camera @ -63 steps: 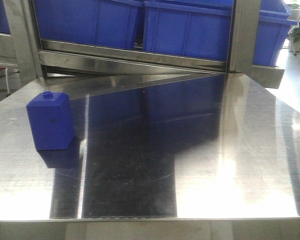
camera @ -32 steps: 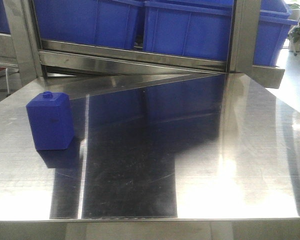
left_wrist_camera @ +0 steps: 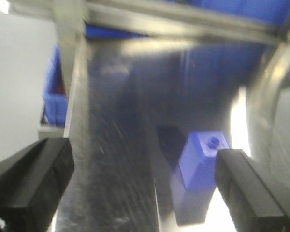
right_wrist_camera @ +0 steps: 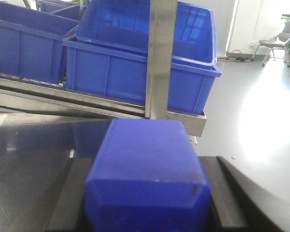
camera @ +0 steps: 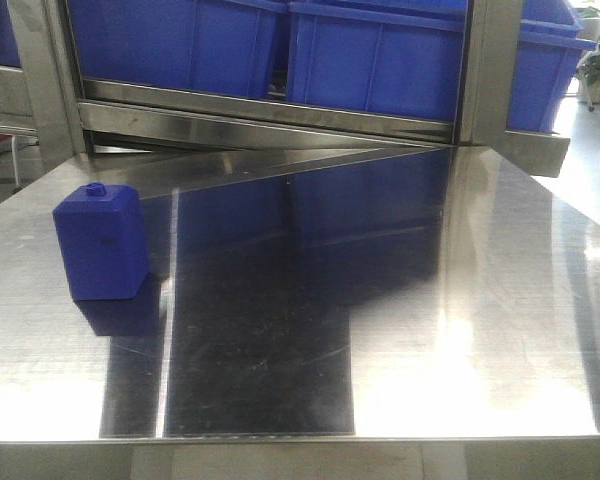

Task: Pick and sort blue part to right shelf
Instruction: 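Move the left gripper toward the remaining blue part, then lower the left gripper around the remaining blue part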

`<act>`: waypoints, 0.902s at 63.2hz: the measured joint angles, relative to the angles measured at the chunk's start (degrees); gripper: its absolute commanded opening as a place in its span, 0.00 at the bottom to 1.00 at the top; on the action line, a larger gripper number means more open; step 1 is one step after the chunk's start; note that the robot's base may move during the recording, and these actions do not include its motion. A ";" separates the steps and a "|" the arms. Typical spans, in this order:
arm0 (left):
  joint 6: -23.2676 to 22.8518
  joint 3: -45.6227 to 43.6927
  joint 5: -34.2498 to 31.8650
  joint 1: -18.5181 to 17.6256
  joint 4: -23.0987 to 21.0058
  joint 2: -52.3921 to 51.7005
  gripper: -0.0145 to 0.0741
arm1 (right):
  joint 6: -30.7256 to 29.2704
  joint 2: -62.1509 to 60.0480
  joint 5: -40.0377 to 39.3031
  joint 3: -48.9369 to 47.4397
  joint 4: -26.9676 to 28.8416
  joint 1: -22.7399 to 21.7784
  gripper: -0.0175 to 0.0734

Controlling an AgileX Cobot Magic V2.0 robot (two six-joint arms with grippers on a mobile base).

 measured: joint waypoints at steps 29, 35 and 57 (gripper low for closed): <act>0.00 -31.85 26.92 -5.68 -7.92 37.56 0.94 | 0.00 0.00 0.00 0.00 0.00 0.00 0.63; 0.00 -38.30 33.04 -5.68 -10.52 44.53 0.94 | 0.00 0.00 0.00 0.00 0.00 0.00 0.63; -1.84 -51.73 43.27 -5.96 -13.24 57.68 0.94 | 0.00 0.00 0.00 0.00 0.00 0.00 0.63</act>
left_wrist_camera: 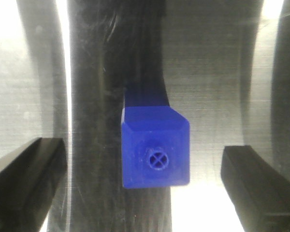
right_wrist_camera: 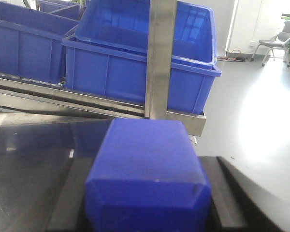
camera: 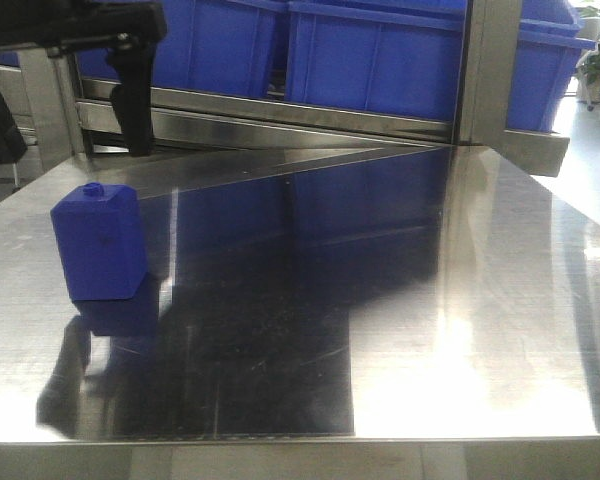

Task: Pick and sort blue part to right shelf
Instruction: 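Lower the left gripper around the remaining blue part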

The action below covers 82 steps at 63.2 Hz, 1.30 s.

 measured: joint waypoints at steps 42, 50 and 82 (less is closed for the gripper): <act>-2.68 -0.50 1.95 -1.40 -1.68 9.80 0.94 | 0.00 0.00 0.00 0.00 0.00 0.00 0.63; -2.68 -0.63 1.95 -1.40 -1.68 9.77 0.94 | 0.00 0.00 0.00 0.00 0.00 0.00 0.63; -2.82 -0.63 2.37 -1.40 -1.68 9.77 0.73 | 0.00 0.00 0.00 0.00 0.00 0.00 0.63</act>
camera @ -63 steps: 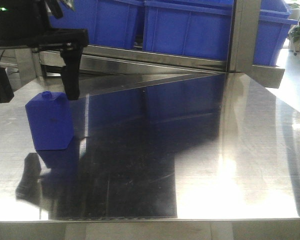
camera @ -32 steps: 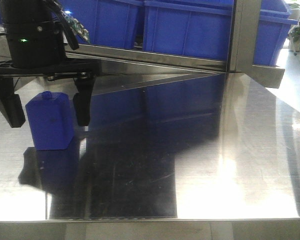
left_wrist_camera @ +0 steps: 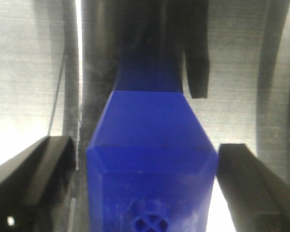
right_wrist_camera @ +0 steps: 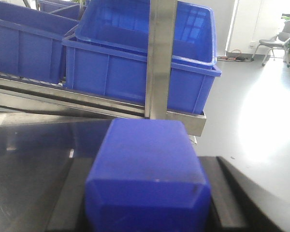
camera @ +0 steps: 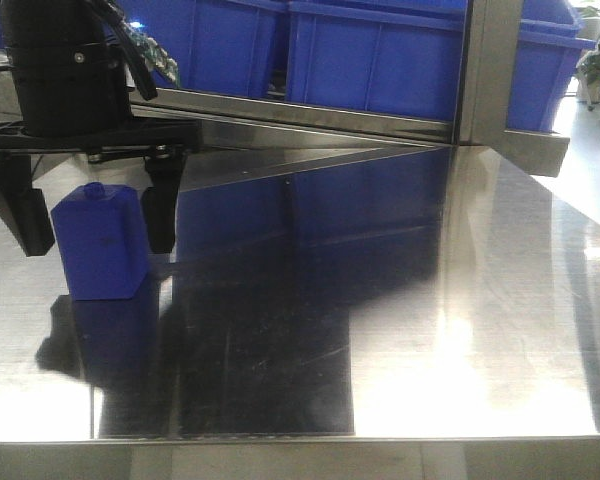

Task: Pick and sort blue part to right shelf
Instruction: 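Lower the left gripper around the remaining blue part, then close the left gripper on the blue part and lift it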

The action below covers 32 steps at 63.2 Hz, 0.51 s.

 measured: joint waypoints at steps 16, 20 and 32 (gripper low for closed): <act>0.00 0.00 0.39 0.00 -0.10 0.00 0.60 | 0.00 0.00 0.00 0.00 0.00 0.00 0.63; 0.00 0.00 0.39 0.00 -0.10 0.00 0.58 | 0.00 0.00 0.00 0.00 0.00 0.00 0.63; 0.00 0.00 0.39 -0.11 -0.10 0.00 0.54 | 0.00 0.00 0.00 0.00 0.00 0.00 0.63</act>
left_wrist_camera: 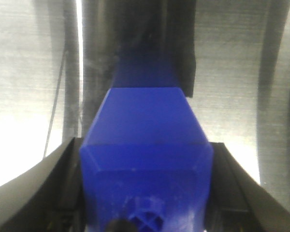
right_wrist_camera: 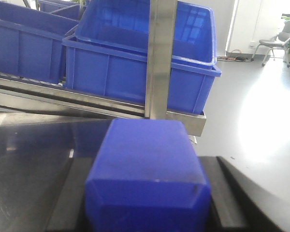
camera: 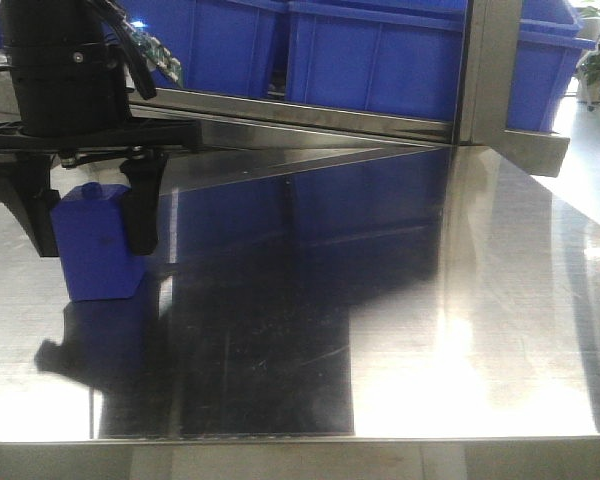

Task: Pick and sort blue part to right shelf
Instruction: 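Close the left gripper on the blue part and lift it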

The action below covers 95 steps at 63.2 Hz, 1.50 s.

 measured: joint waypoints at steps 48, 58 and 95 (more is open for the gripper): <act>43.82 16.44 -14.59 2.94 -18.69 -24.03 0.46 | 0.00 0.00 0.00 0.00 0.00 0.00 0.63; 44.80 21.82 -21.97 5.77 -19.06 -30.89 0.46 | 0.00 0.00 0.00 0.00 0.00 0.00 0.63; 45.02 50.01 -51.07 16.53 -19.60 -62.02 0.46 | -0.02 0.00 0.00 0.00 0.00 0.00 0.63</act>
